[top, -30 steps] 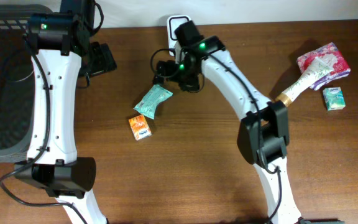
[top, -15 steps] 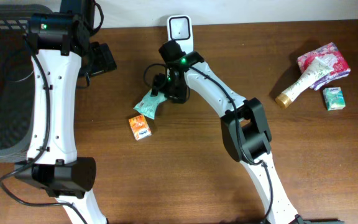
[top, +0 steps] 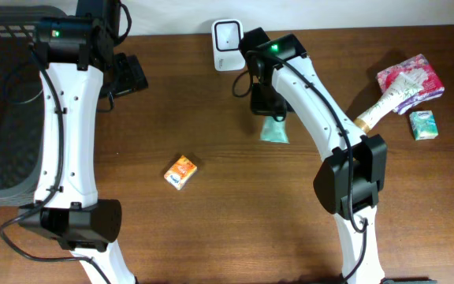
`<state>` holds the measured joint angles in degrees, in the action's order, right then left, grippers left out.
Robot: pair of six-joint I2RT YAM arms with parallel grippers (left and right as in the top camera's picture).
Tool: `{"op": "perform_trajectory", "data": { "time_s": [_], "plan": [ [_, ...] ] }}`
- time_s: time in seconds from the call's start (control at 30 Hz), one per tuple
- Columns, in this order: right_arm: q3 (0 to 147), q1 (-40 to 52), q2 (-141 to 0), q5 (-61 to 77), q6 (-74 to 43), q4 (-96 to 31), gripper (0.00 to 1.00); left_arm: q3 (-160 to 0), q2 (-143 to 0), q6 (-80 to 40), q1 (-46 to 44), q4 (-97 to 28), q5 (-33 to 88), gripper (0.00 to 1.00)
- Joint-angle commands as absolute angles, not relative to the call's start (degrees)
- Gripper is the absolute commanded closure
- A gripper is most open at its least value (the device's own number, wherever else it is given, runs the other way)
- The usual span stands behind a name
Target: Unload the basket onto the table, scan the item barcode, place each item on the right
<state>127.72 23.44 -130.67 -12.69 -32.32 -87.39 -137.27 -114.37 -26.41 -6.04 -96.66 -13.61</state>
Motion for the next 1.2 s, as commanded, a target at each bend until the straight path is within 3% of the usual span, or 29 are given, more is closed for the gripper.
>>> {"op": "perform_trajectory", "data": {
  "time_s": [0.0, 0.17, 0.2, 0.23, 0.33, 0.37, 0.43, 0.47, 0.5, 0.6, 0.67, 0.73, 0.87, 0.93, 1.0, 1.03, 1.07, 1.1, 1.17],
  "plan": [
    [125.8, 23.7, -129.8, -27.2, -35.0, -91.8, 0.96, -137.9, -112.9, -26.5, -6.2, -96.7, -14.2, 0.01],
    [107.4, 23.8, -129.9, -32.0, -37.1, -81.9, 0.96, -137.9, -112.9, -26.5, -6.2, -96.7, -14.2, 0.01],
    [105.1, 24.0, -129.9, -30.2, -37.1, -80.8, 0.93, -137.9, -112.9, -26.5, -6.2, -96.7, -14.2, 0.01],
    [105.2, 24.0, -129.9, -28.9, -36.9, -80.8, 0.82, -137.9, -112.9, -26.5, -6.2, -96.7, -14.2, 0.01],
    [110.6, 22.7, -129.7, -22.6, -34.9, -82.5, 0.76, -137.9, -112.9, -26.5, -6.2, -96.7, -14.2, 0.01],
    [113.6, 21.4, -129.7, -19.6, -30.7, -82.5, 0.52, -137.9, -112.9, -26.5, -6.2, -96.7, -14.2, 0.01],
    [119.5, 15.9, -129.7, -9.5, -19.8, -82.4, 0.18, -137.9, -112.9, -26.5, -6.2, -96.7, -14.2, 0.01],
    [120.5, 12.9, -129.7, -4.3, -14.7, -82.2, 0.08, -137.9, -112.9, -26.5, -6.2, -96.7, -14.2, 0.01],
    [120.4, 8.4, -129.7, 3.4, -5.7, -82.0, 0.06, -137.9, -112.9, -26.5, -6.2, -96.7, -14.2, 0.01],
    [116.8, -2.9, -130.8, 23.4, 12.3, -79.3, 0.10, -137.9, -112.9, -26.5, -6.2, -96.7, -14.2, 0.01],
    [113.9, -6.5, -131.5, 30.4, 15.4, -76.3, 0.17, -137.9, -112.9, -26.5, -6.2, -96.7, -14.2, 0.01],
    [109.5, -7.5, -131.8, 35.6, 16.7, -71.9, 0.17, -137.9, -112.9, -26.5, -6.2, -96.7, -14.2, 0.01],
    [100.3, -7.5, -131.9, 37.3, 16.7, -63.4, 0.22, -137.9, -112.9, -26.5, -6.2, -96.7, -14.2, 0.01],
    [98.1, -7.5, -131.9, 37.6, 16.7, -62.0, 0.54, -137.9, -112.9, -26.5, -6.2, -96.7, -14.2, 0.01],
    [98.2, -7.5, -131.8, 40.6, 16.7, -62.2, 0.60, -137.9, -112.9, -26.5, -6.2, -96.7, -14.2, 0.01],
    [98.2, -7.5, -131.8, 42.6, 16.7, -62.1, 0.70, -137.9, -112.9, -26.5, -6.2, -96.7, -14.2, 0.01],
    [98.5, -7.5, -131.8, 43.5, 16.7, -62.1, 0.88, -137.9, -112.9, -26.5, -6.2, -96.7, -14.2, 0.01],
    [99.4, -7.5, -131.8, 43.5, 16.7, -63.2, 0.96, -137.9, -112.9, -26.5, -6.2, -96.7, -14.2, 0.01],
    [102.1, -7.5, -131.4, 43.0, 16.7, -67.5, 0.96, -137.9, -112.9, -26.5, -6.2, -96.7, -14.2, 0.01]
  ]
}}
